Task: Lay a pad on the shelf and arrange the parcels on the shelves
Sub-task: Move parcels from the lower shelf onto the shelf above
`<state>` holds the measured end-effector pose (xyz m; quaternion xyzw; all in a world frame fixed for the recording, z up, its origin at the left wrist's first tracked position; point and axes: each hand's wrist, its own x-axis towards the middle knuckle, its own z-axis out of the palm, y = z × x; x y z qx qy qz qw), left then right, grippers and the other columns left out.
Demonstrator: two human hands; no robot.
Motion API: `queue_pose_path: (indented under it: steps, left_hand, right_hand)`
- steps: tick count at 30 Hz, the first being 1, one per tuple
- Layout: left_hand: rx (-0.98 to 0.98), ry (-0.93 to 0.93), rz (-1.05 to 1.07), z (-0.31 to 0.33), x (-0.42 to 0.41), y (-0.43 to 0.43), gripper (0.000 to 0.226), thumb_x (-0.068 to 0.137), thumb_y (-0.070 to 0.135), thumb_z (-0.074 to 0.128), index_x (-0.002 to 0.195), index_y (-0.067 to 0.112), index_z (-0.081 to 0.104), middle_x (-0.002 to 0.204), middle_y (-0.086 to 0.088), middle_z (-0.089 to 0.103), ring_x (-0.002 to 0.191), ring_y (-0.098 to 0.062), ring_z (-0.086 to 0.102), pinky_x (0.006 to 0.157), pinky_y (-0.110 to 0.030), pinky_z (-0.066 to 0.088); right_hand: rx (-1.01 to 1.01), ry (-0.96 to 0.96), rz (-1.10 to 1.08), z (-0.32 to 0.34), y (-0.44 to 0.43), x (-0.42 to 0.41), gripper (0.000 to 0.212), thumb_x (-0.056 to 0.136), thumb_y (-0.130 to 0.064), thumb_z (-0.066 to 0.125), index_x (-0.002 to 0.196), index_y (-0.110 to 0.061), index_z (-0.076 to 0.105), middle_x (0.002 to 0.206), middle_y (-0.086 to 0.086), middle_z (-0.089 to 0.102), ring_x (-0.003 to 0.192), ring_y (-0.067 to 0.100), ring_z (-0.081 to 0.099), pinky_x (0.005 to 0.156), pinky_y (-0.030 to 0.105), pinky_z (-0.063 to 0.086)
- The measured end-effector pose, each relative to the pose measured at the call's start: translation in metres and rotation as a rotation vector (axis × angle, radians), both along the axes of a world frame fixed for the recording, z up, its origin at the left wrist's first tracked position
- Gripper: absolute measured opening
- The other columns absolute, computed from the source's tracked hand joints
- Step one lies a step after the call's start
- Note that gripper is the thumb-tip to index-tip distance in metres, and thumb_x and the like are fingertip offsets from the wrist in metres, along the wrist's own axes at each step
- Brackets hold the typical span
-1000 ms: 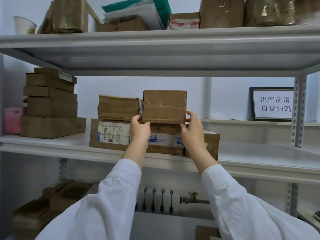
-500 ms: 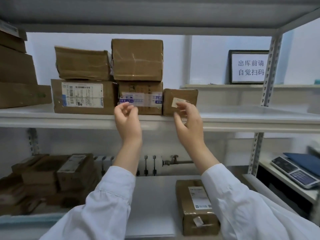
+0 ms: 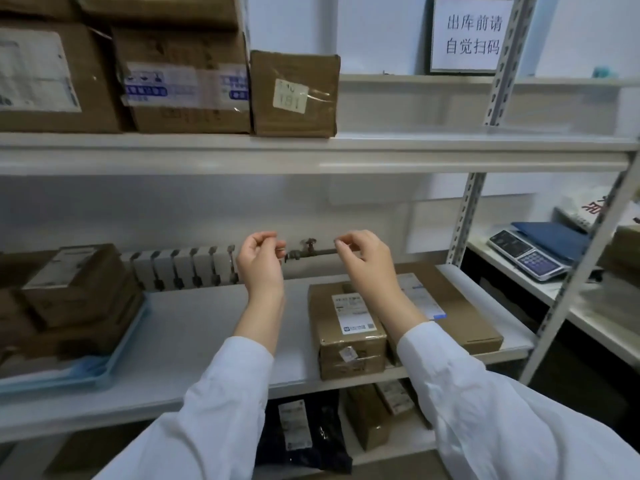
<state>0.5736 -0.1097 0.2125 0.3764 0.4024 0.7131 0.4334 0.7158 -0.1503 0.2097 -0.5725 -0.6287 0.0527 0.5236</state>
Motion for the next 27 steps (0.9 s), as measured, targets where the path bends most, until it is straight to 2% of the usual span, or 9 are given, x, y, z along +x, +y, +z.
queue_pose_path:
  steps: [6,9,11,14,18,20,22,25,27]
  left_hand:
    - [-0.132,0.015,-0.033,-0.037,0.028,0.014,0.026,0.088,0.001,0.045,0.073,0.019,0.056,0.067,0.0,0.059,0.056,-0.009,0.052,0.051,-0.015,0.042]
    - [-0.252,0.059,-0.055,-0.064,0.036,0.021,0.02,0.089,0.004,0.047,0.079,0.018,0.058,0.074,-0.002,0.061,0.07,-0.016,0.057,0.06,-0.019,0.043]
    - [-0.419,0.118,-0.104,-0.086,0.042,0.027,0.013,0.091,0.01,0.049,0.099,0.011,0.059,0.097,-0.013,0.064,0.099,-0.03,0.059,0.078,-0.033,0.047]
    - [-0.734,0.221,-0.242,-0.111,0.051,0.026,0.047,0.091,0.021,0.053,0.133,0.001,0.044,0.142,-0.02,0.043,0.13,-0.036,0.04,0.099,-0.04,0.041]
    - [-0.919,0.243,-0.438,-0.14,0.065,0.01,0.039,0.096,0.026,0.048,0.13,0.006,0.048,0.142,-0.013,0.044,0.126,-0.028,0.045,0.077,-0.026,0.034]
    - [-0.961,0.245,-0.49,-0.153,0.068,0.007,0.028,0.096,0.028,0.047,0.111,0.006,0.057,0.115,-0.008,0.061,0.099,-0.023,0.059,0.065,-0.022,0.04]
    - [-0.963,0.233,-0.502,-0.161,0.067,0.008,0.026,0.095,0.031,0.05,0.103,0.006,0.055,0.087,0.001,0.054,0.096,-0.023,0.058,0.066,-0.024,0.038]
    - [-0.935,0.219,-0.522,-0.167,0.064,0.012,0.048,0.088,0.041,0.059,0.117,0.004,0.052,0.107,-0.003,0.063,0.097,-0.022,0.062,0.077,-0.032,0.051]
    - [-0.901,0.188,-0.47,-0.17,0.061,0.015,0.078,0.08,0.046,0.067,0.139,0.009,0.033,0.133,-0.014,0.053,0.119,-0.031,0.053,0.099,-0.046,0.045]
  right_hand:
    - [-0.26,0.123,-0.038,-0.043,0.018,0.023,0.026,0.092,-0.025,0.051,0.113,-0.015,0.061,0.117,0.004,0.056,0.107,0.019,0.055,0.09,0.032,0.045]
    - [-0.538,0.17,-0.097,-0.067,0.027,0.034,0.047,0.091,-0.031,0.052,0.135,-0.013,0.044,0.139,0.011,0.044,0.124,0.027,0.045,0.101,0.039,0.04]
    - [-0.775,0.217,-0.127,-0.083,0.031,0.041,0.062,0.091,-0.035,0.051,0.143,-0.011,0.029,0.146,0.013,0.033,0.131,0.033,0.036,0.106,0.046,0.036]
    - [-0.981,0.232,-0.152,-0.1,0.038,0.048,0.066,0.091,-0.036,0.052,0.144,-0.008,0.024,0.146,0.016,0.034,0.131,0.034,0.036,0.107,0.046,0.034]
    - [-1.042,0.393,-0.116,-0.115,0.045,0.053,0.062,0.089,-0.036,0.056,0.139,-0.008,0.034,0.139,0.012,0.046,0.126,0.031,0.044,0.104,0.039,0.037]
    - [-1.053,0.477,-0.091,-0.12,0.047,0.056,0.063,0.089,-0.035,0.057,0.14,-0.008,0.033,0.14,0.012,0.046,0.126,0.031,0.045,0.104,0.04,0.037]
    - [-1.035,0.513,-0.098,-0.122,0.048,0.059,0.065,0.088,-0.033,0.058,0.141,-0.007,0.031,0.141,0.014,0.044,0.126,0.032,0.044,0.105,0.043,0.037]
    - [-1.02,0.569,-0.09,-0.121,0.05,0.063,0.06,0.087,-0.032,0.057,0.139,-0.008,0.038,0.14,0.014,0.044,0.124,0.032,0.045,0.105,0.046,0.037]
    - [-1.019,0.582,-0.106,-0.119,0.052,0.064,0.057,0.087,-0.031,0.057,0.137,-0.008,0.041,0.138,0.016,0.045,0.121,0.033,0.046,0.104,0.046,0.038]
